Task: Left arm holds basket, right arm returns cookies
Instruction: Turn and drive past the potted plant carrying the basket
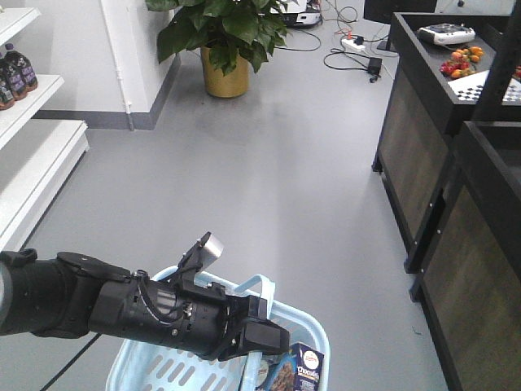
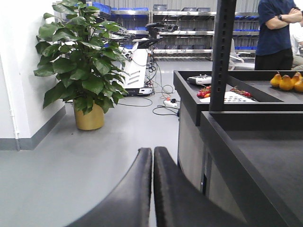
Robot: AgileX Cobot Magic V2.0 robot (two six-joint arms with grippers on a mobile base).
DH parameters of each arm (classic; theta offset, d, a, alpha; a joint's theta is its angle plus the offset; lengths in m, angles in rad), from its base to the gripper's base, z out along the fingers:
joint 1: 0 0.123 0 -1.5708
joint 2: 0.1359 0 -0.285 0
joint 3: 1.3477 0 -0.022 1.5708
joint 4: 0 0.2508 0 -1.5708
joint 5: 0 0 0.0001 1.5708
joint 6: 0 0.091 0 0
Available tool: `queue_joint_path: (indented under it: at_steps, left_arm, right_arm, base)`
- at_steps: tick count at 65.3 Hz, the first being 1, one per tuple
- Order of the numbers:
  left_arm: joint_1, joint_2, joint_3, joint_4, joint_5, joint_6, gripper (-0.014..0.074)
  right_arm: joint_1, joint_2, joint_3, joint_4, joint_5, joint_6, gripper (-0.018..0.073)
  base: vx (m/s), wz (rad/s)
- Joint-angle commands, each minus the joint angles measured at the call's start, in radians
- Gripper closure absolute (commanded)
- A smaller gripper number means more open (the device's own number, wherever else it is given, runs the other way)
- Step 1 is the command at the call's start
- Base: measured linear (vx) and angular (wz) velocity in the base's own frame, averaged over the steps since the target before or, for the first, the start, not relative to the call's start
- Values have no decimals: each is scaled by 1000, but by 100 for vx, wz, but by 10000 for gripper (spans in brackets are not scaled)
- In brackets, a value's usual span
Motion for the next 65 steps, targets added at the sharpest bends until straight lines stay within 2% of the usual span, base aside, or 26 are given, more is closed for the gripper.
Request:
queue_joint_path:
  at_steps: [1,65]
  left_arm:
    - [-5,-46,-23,-58,69,10,603]
    - [-5,-46,-23,-58,69,10,603]
  right_arm:
    - [-7,-10,-1,-8,-74,-6,568]
    - [-7,-10,-1,-8,-73,-6,568]
  base:
    - [27,9]
    - [27,2]
